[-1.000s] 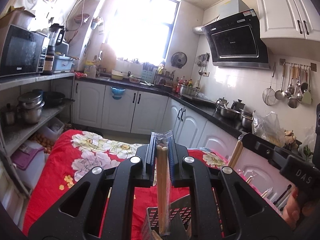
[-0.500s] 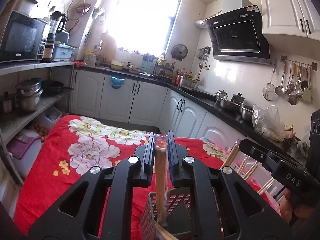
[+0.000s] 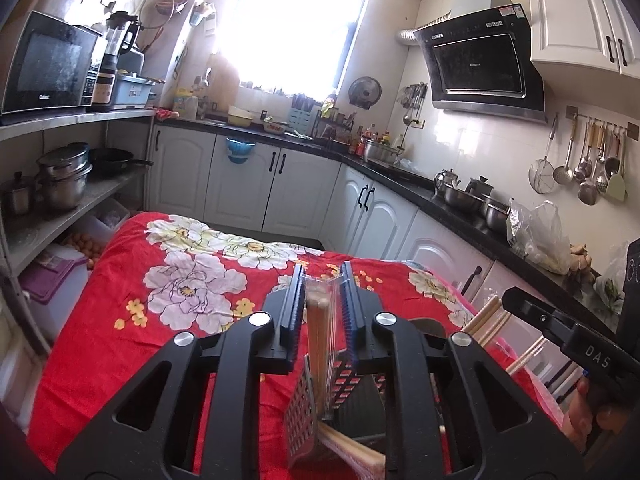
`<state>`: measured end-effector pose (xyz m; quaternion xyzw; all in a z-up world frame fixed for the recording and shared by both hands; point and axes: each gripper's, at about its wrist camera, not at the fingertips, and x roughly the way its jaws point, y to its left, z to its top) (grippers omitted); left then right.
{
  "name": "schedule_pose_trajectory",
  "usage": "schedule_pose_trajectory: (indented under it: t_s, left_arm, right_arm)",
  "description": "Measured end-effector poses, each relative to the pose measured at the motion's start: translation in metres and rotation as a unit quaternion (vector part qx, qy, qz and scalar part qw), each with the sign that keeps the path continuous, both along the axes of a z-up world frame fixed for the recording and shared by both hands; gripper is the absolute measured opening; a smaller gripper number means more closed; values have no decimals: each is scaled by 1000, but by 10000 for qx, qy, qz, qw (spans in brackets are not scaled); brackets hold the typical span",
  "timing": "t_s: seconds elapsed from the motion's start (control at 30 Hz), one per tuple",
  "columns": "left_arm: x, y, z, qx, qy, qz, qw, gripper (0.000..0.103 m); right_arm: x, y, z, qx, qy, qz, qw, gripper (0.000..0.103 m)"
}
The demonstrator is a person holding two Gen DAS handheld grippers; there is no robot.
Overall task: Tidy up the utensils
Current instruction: 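Open the right gripper to drop the pack into the caddy while the left gripper releases its own, then move the right tool down to the loose chopsticks on the table while the left tool follows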
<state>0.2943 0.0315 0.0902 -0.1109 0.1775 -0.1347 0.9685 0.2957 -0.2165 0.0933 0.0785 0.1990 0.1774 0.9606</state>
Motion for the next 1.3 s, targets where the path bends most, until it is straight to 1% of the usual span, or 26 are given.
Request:
schedule_pose_trajectory:
  t_s: [0.13,0.37,0.43,0.53,0.57,0.63,0.77,0.93,0.97,1.1,1.17,1.3]
  left_arm:
    - [-4,3,1,-32,145,-15,9999,13]
    - [-15,7,1,-77,267,-68,9996,24]
    - [-18,6,2,-75,298,-100,9995,25]
    - [-24,7,3,-89,327,-116,9994,32]
    - [-26,7,4,-100,345,-124,9993,34]
    - [-29,8,4,-103,366,-123,9992,37]
    - [-35,10,5,-136,442,-183,9988,45]
    - [-43,14,7,-190,473,-210,9985,55]
    - [-46,14,7,-188,461,-206,9985,58]
    - [-54,15,8,-180,429,-221,9987,66]
    - [-60,15,7,-171,411,-216,9988,73]
    - [-69,15,5,-154,422,-212,9988,77]
  right_arm:
    - [-4,-6,-2,23,88,-47,9999,5]
    - [-11,-14,-5,13,201,-138,9997,5]
    - [-13,-16,-6,15,235,-142,9996,5]
    - [-18,-18,-5,7,246,-126,9996,6]
    - [-18,-18,-6,-2,244,-126,9996,7]
    - [-21,-19,-6,-23,257,-118,9996,17]
    - [-28,-20,-6,-42,271,-114,9996,19]
    - [-38,-22,-4,-41,235,-123,9996,26]
    - [-39,-22,-3,-45,229,-123,9997,27]
    - [-47,-23,-2,-56,221,-110,9997,31]
    - [-52,-22,-2,-72,209,-87,9997,33]
    - [-64,-23,-2,-102,174,-72,9998,38]
